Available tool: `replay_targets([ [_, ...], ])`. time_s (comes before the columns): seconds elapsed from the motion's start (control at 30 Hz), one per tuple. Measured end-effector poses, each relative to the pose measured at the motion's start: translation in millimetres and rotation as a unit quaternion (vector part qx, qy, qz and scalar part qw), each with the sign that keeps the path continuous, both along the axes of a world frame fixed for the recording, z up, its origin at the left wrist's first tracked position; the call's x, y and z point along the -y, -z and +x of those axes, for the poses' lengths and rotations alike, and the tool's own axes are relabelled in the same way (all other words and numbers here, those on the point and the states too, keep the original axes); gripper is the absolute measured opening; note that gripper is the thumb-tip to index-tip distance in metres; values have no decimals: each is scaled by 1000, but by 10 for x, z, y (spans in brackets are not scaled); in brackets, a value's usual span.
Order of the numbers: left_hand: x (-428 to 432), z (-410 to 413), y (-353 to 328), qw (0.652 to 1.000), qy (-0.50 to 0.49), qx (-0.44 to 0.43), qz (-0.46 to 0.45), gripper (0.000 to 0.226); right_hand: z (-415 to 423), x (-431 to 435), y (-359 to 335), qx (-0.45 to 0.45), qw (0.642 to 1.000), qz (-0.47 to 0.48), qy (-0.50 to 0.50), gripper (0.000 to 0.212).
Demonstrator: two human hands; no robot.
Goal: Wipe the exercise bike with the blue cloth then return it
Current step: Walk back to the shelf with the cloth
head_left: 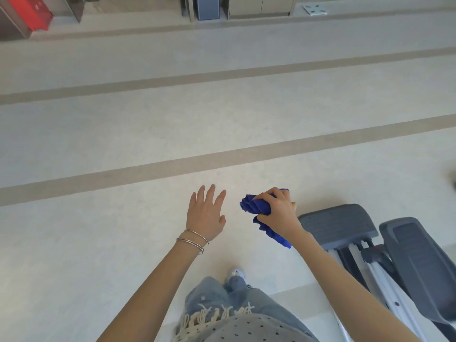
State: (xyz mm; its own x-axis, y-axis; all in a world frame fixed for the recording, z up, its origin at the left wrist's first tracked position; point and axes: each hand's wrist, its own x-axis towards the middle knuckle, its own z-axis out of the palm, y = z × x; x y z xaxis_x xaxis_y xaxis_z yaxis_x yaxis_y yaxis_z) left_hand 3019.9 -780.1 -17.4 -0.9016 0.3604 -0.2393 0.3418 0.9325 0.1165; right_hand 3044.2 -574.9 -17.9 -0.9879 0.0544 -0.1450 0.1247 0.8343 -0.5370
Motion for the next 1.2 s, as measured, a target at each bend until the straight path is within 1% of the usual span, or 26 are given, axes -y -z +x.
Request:
replay_targets([
  [0.13,-274,-368,7,1000,9,13,-11,66,-275,-251,52,9,1000,-4,-5,38],
  [0.27,-467,-787,85,999,32,24,-27,65,-622,-451,111,24,1000,-4,13,37],
  [0.47,-710,-1628,233,996,70,37,-43,65,-1410,-747,157,32,999,3,34,38],
  [0.63,-813,-2598,177,996,78,19,-41,64,-2301,-974,-42,25,998,41,48,38],
  [0.77,-907,-3339,98,995,94,-2,-36,64,-2983,-1103,-179,10,994,102,37,40],
  [0.83,-949,-3632,76,994,104,-6,-43,64,-3242,-1148,-209,16,992,118,39,41],
  [1.07,-1209,-4281,229,991,117,30,-51,65,-3845,-1431,-1,61,992,104,43,42],
  [1.2,-1497,-4711,339,993,101,40,-45,64,-4295,-1721,137,76,992,92,28,41],
])
